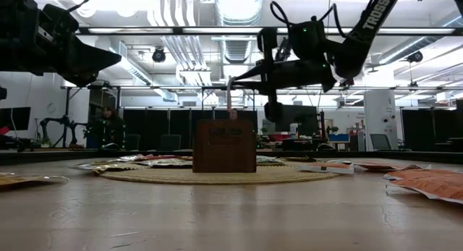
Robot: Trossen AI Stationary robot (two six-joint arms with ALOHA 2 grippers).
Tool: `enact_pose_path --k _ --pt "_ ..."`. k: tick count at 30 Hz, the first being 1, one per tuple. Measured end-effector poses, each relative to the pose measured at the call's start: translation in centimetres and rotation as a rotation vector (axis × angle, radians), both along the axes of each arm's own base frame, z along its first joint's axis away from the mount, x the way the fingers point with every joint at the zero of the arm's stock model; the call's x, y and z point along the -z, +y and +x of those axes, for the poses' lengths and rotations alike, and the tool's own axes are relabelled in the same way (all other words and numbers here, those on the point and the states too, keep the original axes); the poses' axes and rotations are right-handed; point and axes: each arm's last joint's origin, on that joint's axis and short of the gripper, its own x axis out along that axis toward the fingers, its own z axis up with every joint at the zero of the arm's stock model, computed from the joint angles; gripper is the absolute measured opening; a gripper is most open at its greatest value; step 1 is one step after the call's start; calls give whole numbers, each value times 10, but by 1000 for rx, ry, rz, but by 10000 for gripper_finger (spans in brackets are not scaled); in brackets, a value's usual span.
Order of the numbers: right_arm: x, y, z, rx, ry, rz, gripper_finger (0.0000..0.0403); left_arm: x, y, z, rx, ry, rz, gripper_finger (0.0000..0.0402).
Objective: Pick & Place Tea
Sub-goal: Put the white tea bag into the top section of the wooden organizer
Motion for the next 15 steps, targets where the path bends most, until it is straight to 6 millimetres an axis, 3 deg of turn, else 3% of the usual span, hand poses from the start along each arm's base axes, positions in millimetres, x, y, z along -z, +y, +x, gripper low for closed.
enact_pose_path --k 15 --pt "26 -6 8 -12 -6 49 8 0 0 0 0 0 0 0"
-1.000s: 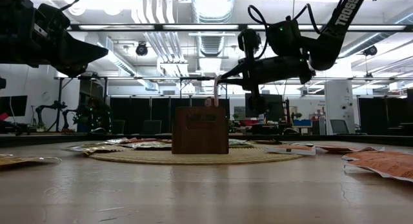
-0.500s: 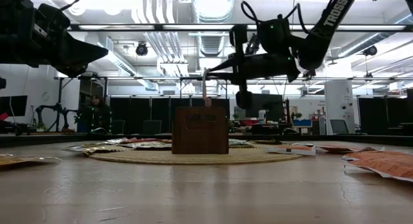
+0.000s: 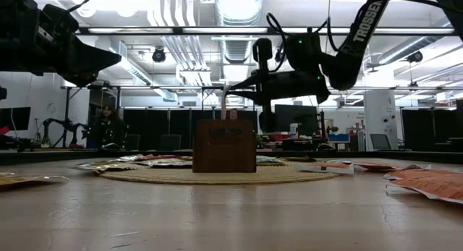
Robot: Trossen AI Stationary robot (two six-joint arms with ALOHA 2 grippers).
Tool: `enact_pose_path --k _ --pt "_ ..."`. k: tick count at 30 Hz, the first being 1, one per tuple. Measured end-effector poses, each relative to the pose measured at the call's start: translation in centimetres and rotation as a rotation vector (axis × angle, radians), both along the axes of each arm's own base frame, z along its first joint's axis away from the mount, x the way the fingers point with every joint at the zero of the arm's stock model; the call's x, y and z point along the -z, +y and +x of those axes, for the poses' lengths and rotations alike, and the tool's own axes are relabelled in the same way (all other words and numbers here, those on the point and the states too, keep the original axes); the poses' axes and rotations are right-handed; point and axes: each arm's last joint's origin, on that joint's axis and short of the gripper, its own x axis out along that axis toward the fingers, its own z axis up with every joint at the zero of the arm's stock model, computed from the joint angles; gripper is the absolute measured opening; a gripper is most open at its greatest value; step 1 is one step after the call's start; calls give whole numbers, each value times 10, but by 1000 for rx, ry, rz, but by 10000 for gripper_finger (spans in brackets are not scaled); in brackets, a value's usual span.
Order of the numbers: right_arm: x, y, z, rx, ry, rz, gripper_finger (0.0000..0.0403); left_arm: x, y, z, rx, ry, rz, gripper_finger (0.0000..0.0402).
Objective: Pick & Place Tea
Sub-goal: Put the white tea bag into the top section of the wooden organizer
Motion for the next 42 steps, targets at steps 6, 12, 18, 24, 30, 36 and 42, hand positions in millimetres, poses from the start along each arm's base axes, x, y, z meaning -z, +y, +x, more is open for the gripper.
enact_pose_path --k 6,12,18,24,30,36,42 --pt "13 4 -8 3 40 35 8 0 0 0 0 0 0 0" --pt "22 7 -18 20 46 52 8 0 0 0 0 0 0 0" --pt "29 4 -19 44 7 98 8 0 0 0 0 0 0 0" --pt "33 3 -19 61 9 120 8 0 0 0 0 0 0 0" --pt "18 4 -20 59 -39 104 8 0 0 0 0 0 0 0" --pt "10 5 -22 61 -52 146 8 0 0 0 0 0 0 0" --pt "18 7 -26 68 -12 198 8 0 0 0 0 0 0 0"
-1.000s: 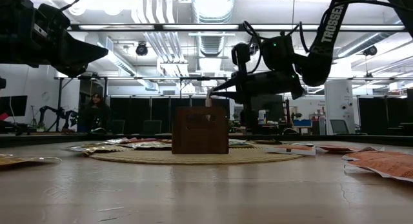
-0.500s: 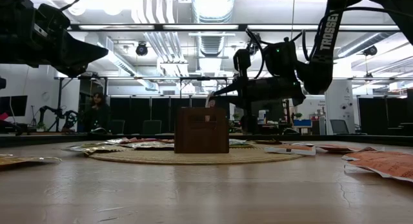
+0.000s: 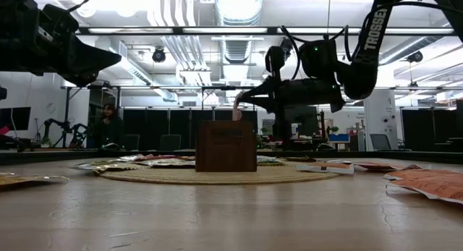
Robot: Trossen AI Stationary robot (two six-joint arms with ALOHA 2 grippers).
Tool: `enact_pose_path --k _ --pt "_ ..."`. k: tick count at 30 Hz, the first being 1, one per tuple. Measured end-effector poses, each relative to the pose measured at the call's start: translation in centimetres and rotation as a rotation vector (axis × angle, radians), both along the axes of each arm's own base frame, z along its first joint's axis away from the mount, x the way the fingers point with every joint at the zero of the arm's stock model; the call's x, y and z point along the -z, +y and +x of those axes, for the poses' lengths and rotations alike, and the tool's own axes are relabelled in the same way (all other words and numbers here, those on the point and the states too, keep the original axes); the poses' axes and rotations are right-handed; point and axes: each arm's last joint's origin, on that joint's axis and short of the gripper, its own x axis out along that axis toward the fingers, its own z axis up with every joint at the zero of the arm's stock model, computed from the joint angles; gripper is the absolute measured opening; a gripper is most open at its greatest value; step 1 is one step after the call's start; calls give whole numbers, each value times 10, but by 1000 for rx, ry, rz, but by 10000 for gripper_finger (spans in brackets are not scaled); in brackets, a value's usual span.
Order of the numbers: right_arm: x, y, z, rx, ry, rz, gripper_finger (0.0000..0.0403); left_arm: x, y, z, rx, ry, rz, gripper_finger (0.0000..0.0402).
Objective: Pick & Place Tea
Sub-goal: Put the white tea bag into the top section of the wooden organizer
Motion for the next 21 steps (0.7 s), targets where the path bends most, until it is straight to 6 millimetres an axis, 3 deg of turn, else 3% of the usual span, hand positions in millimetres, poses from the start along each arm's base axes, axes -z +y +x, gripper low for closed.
enact_pose_path --k 21 --pt "-1 0 4 38 -5 16 8 0 0 0 0 0 0 0"
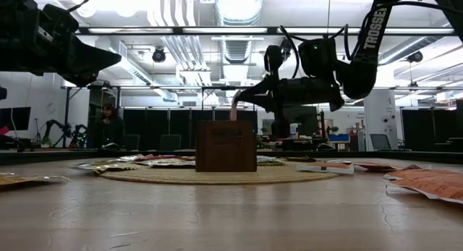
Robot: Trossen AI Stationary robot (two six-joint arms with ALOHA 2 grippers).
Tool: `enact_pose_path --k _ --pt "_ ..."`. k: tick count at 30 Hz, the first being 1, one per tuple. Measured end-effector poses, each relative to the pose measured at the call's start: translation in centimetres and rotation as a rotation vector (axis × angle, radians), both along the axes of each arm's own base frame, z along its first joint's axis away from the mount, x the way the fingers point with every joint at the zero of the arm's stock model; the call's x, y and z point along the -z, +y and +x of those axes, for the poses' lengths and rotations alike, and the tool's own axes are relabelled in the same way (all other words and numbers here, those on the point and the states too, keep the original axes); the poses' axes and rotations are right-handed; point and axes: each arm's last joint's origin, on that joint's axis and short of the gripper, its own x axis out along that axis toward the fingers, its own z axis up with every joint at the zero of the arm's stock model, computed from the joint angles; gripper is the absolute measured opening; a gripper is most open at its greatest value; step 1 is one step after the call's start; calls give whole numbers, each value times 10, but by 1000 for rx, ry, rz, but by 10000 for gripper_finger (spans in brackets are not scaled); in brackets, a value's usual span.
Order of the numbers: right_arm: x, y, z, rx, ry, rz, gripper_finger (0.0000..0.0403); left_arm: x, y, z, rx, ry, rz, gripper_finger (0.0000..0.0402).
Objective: Pick & Place Tea
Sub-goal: Put the white tea bag into the top section of the wooden organizer
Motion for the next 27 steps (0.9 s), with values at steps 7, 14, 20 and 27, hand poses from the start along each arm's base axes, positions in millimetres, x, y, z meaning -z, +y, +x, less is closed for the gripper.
enact_pose_path --k 7,14,20,27 --pt "15 0 3 -20 39 32 8 0 0 0 0 0 0 0" --pt "15 -1 3 -18 36 22 8 0 0 0 0 0 0 0" --pt "17 -2 3 -17 49 12 8 0 0 0 0 0 0 0" --pt "20 -3 1 -30 77 -19 8 0 0 0 0 0 0 0"
